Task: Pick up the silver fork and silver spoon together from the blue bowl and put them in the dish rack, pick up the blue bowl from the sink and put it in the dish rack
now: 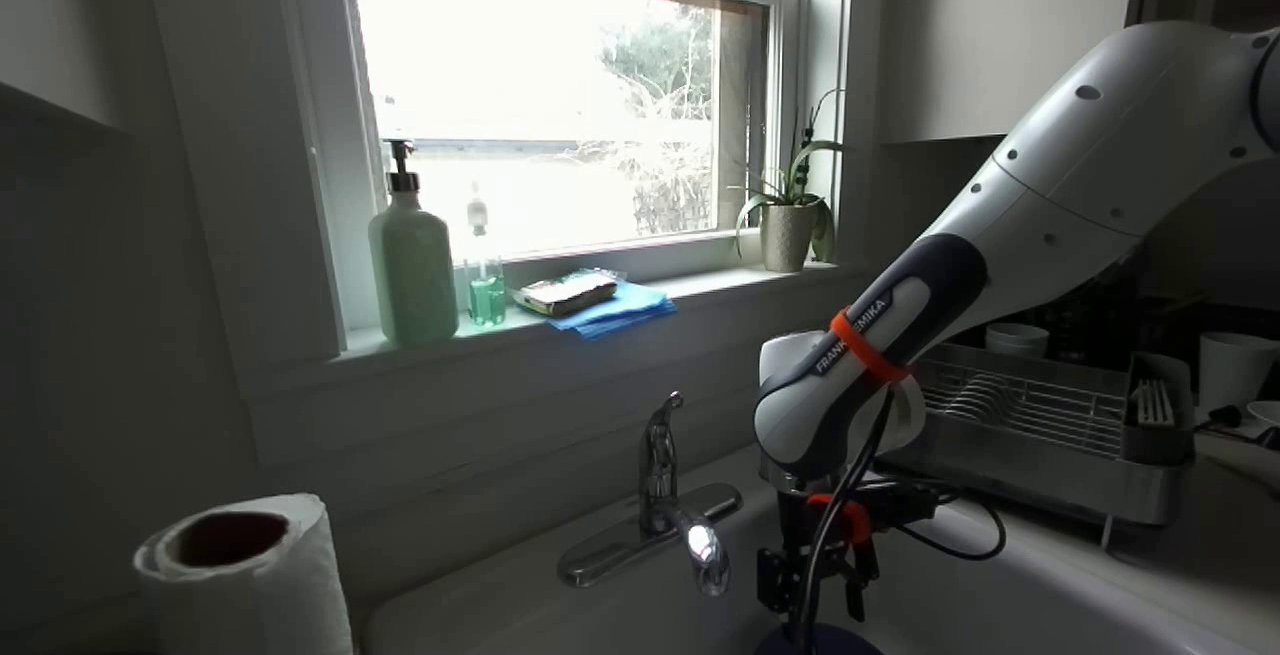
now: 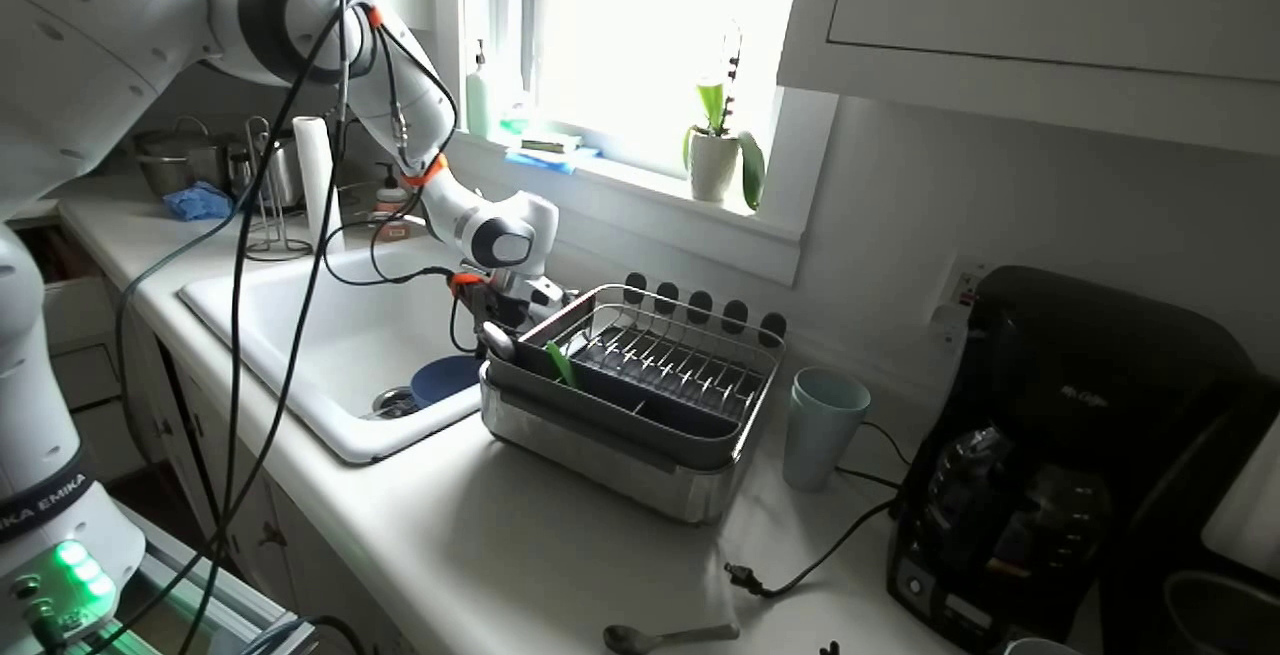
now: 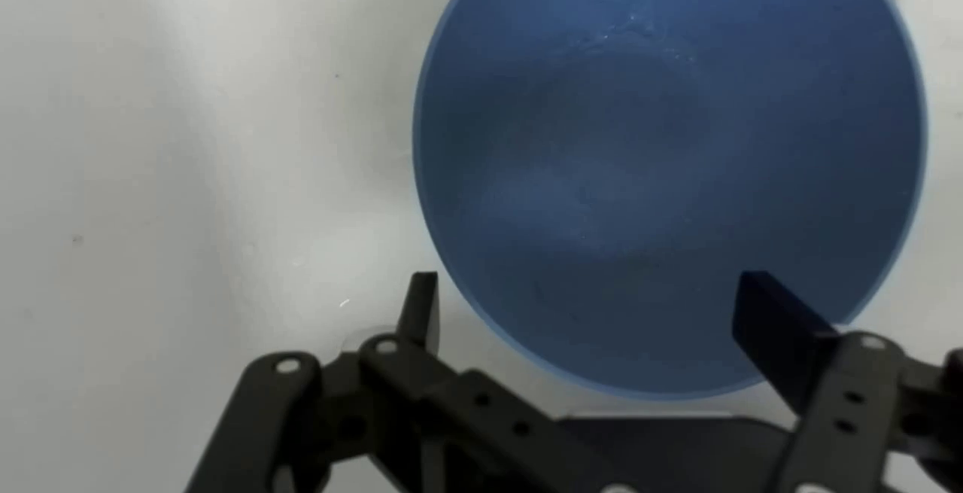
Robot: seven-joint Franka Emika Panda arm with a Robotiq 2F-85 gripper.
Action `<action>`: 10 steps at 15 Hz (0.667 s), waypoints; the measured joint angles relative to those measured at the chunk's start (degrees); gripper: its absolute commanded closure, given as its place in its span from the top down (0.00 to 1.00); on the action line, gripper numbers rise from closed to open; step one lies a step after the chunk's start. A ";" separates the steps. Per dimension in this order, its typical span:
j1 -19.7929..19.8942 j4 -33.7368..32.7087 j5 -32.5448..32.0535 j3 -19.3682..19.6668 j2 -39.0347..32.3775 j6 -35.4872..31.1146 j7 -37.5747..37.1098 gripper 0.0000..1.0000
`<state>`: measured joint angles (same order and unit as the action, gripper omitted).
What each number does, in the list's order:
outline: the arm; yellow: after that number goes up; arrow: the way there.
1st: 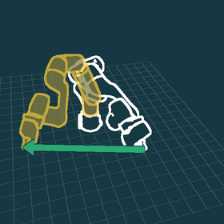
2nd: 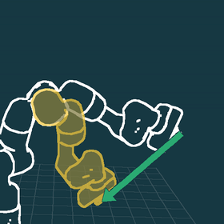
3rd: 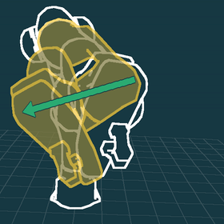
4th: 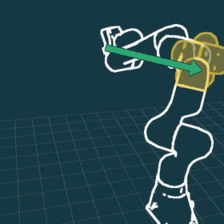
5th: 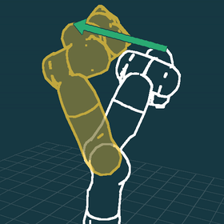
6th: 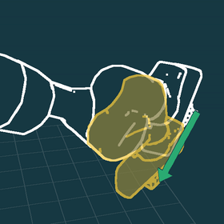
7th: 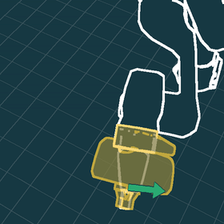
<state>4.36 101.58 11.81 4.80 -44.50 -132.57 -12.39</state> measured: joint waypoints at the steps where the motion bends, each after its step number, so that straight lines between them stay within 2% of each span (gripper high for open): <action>1: 0.13 0.00 0.54 -0.41 0.00 -0.26 0.00 1.00; 10: 1.95 -0.72 7.86 -4.03 -1.27 -0.39 0.01 1.00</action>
<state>6.31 100.86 19.68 0.78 -45.77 -132.96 -12.39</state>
